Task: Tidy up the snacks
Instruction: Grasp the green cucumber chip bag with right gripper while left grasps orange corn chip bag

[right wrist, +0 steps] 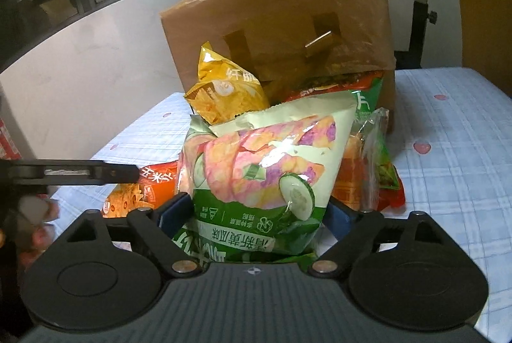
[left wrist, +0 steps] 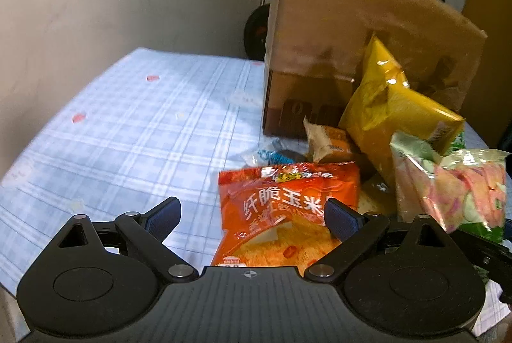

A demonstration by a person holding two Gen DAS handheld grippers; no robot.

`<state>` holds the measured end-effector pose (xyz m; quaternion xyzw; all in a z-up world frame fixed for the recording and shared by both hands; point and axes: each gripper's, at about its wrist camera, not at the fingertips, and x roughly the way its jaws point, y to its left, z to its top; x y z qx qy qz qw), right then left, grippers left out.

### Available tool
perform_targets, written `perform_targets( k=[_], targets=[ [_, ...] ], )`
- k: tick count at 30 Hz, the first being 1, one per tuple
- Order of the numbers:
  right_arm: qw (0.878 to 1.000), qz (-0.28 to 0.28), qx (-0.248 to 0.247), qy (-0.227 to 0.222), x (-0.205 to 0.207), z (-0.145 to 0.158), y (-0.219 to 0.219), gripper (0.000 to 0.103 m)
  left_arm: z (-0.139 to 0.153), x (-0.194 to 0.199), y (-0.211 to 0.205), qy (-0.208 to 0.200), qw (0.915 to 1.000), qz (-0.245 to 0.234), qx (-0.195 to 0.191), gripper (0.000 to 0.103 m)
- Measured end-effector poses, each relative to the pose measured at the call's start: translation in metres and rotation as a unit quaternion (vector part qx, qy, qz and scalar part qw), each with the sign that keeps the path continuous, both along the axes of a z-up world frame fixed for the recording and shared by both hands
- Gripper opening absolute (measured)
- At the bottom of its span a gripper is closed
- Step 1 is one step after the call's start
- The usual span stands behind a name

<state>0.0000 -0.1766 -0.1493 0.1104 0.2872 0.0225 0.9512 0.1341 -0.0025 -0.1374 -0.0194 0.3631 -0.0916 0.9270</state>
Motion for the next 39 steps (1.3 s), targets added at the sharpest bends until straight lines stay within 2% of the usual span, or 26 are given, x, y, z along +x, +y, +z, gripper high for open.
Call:
perform_targets(
  k=[4, 12, 20, 23, 25, 27, 31, 39],
  targets=[
    [1.000, 0.002, 0.004, -0.002, 0.001, -0.002, -0.002, 0.088, -0.012, 0.002, 0.005, 0.015, 0.9996, -0.003, -0.026, 0.098],
    [1.000, 0.002, 0.019, -0.003, 0.002, -0.007, -0.006, 0.091, -0.026, 0.002, 0.003, 0.018, 0.9994, -0.014, -0.025, 0.099],
    [0.999, -0.001, 0.039, -0.001, 0.004, -0.011, -0.010, 0.091, -0.029, -0.002, 0.010, 0.026, 0.9984, -0.005, -0.050, 0.099],
    [0.999, 0.000, 0.052, 0.002, 0.004, -0.013, -0.011, 0.091, -0.027, -0.006, 0.009, 0.018, 0.9984, -0.022, -0.049, 0.083],
    [0.999, 0.002, 0.053, 0.000, 0.004, -0.012, -0.011, 0.088, -0.023, -0.011, 0.005, 0.004, 0.9985, -0.035, -0.041, 0.069],
    [0.999, 0.007, 0.051, -0.003, 0.003, -0.010, -0.009, 0.082, -0.020, -0.016, 0.001, -0.005, 0.9987, -0.041, -0.031, 0.064],
    [0.998, 0.016, 0.052, -0.011, 0.001, -0.005, -0.006, 0.073, -0.013, -0.022, 0.000, -0.014, 0.9986, -0.046, -0.022, 0.060],
    [0.998, 0.015, 0.051, -0.038, -0.012, 0.008, -0.007, 0.072, 0.015, -0.037, 0.012, -0.066, 0.9975, -0.023, -0.016, 0.060]
  ],
)
